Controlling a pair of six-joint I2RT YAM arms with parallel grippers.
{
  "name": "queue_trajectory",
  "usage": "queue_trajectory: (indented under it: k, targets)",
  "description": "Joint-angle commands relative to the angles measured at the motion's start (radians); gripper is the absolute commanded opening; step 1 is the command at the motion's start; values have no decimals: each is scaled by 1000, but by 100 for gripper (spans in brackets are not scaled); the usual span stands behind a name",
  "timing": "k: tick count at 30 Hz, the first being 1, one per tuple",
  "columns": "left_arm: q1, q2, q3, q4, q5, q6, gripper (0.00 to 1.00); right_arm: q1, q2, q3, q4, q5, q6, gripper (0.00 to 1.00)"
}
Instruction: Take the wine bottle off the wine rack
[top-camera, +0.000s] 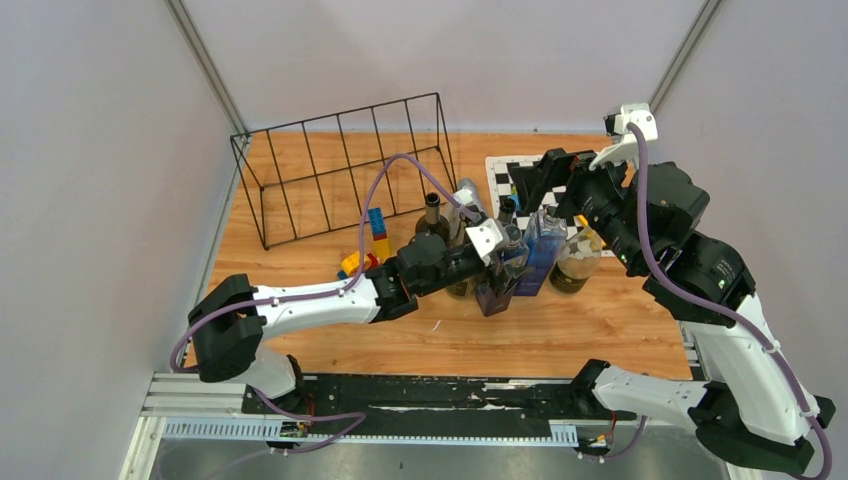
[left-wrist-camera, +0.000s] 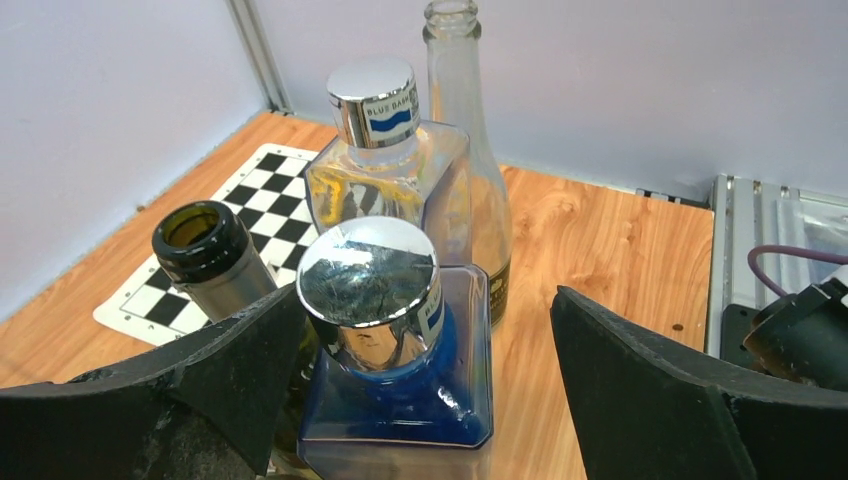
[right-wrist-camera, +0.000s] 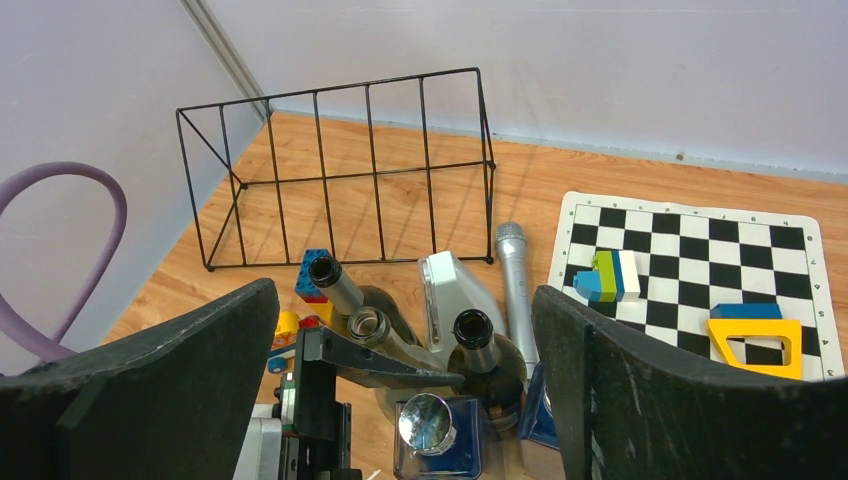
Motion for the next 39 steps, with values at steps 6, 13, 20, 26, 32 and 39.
queue_trajectory:
  k: [6,13,20,26,32,39]
  targets:
    - [3,-63,71,-9,4,24,100,-4,-7,-7,45,2,-19,99]
    - [2,-91,70,-15,53,1,100,-5,-9,-15,50,8,-22,99]
    - [3,-123,63,-32,74,-14,100,-4,-17,-18,62,22,-22,99]
    - [3,-152,76,-73,118,-20,100,-3,-33,-27,86,48,-15,99]
    - [2,-177,147,-226,69,-67,100,-4,-10,-1,70,76,13,99]
    - [10,-174,354,-465,-31,-2,100,-51,193,184,-62,70,4,100]
